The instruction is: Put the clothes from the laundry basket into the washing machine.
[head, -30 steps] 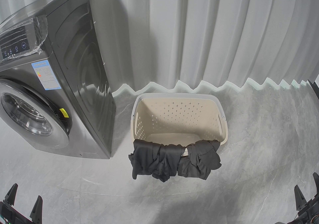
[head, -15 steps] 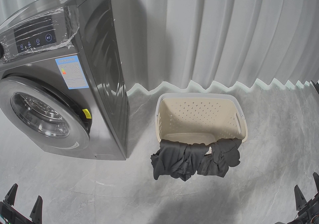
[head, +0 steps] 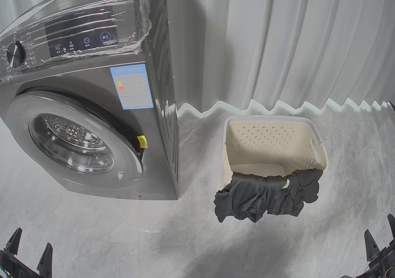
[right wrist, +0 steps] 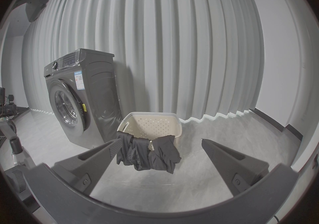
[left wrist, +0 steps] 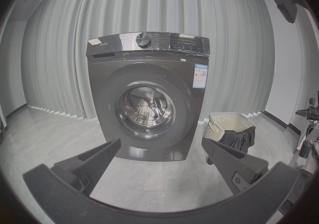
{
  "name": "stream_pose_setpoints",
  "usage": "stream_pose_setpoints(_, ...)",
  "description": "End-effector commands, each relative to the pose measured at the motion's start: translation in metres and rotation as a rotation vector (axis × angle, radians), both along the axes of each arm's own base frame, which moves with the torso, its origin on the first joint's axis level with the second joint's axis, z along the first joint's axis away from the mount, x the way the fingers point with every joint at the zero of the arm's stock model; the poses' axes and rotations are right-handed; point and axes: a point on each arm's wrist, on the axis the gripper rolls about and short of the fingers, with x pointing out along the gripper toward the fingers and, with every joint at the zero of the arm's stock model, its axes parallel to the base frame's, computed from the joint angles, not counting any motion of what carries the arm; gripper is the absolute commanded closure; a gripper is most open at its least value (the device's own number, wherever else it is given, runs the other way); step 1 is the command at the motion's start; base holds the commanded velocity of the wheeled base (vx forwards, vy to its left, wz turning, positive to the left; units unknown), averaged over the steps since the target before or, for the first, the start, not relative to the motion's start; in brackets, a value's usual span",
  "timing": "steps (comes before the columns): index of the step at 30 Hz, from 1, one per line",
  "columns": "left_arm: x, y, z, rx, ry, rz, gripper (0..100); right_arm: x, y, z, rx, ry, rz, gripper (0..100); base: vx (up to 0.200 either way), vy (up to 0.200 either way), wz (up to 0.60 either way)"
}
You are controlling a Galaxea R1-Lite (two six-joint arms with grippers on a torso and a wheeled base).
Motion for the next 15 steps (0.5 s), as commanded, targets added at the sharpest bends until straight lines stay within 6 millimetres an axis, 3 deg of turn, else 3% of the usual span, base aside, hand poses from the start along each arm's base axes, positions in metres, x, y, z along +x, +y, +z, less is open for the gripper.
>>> stream_pose_setpoints(1,0.0000,0.0000,-0.0048,0.000,0.000,0.000,0,0.0007,0.0000,-0.0051,0.000,0.009,0.000,0,0.000,0.200,0.00)
stream_pose_setpoints(15,0.0000,0.0000,-0.0048,0.000,0.000,0.001,0,0.0007,0.0000,-0.0051,0.000,0.009,-0.001,0,0.000,0.200,0.00)
